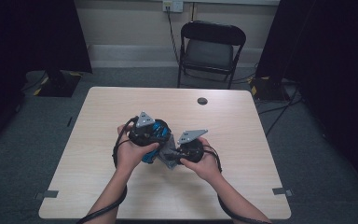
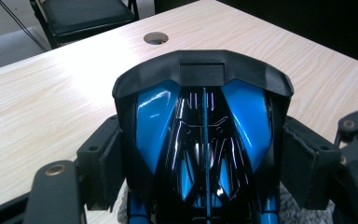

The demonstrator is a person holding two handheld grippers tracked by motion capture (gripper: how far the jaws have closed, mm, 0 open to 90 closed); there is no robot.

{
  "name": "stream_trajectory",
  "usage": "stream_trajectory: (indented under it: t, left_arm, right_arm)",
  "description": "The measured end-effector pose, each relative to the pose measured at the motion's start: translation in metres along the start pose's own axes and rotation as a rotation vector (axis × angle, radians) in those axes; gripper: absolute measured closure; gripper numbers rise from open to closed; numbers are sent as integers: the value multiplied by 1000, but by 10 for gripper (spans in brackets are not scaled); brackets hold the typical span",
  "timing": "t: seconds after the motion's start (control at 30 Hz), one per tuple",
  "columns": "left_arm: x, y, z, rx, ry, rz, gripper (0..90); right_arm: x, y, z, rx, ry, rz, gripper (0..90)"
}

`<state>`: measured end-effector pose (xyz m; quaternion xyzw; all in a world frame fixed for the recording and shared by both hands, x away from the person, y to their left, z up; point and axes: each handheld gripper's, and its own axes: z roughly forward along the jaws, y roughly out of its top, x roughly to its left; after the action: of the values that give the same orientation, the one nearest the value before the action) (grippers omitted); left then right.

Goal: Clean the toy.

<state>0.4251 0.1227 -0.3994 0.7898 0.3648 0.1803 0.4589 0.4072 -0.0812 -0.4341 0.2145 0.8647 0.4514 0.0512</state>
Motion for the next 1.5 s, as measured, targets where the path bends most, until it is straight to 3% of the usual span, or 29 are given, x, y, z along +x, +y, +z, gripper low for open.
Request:
stream_trajectory:
  t: [1.03,1.5]
  left_arm:
    - [-1,18,8,-16,-8,-6,256]
    - [0,27,8,-57,-16,-21,256]
  right_arm:
    - [13,-10,20,24,81,-54,766]
    - [18,-12,25,39,108,-73,766]
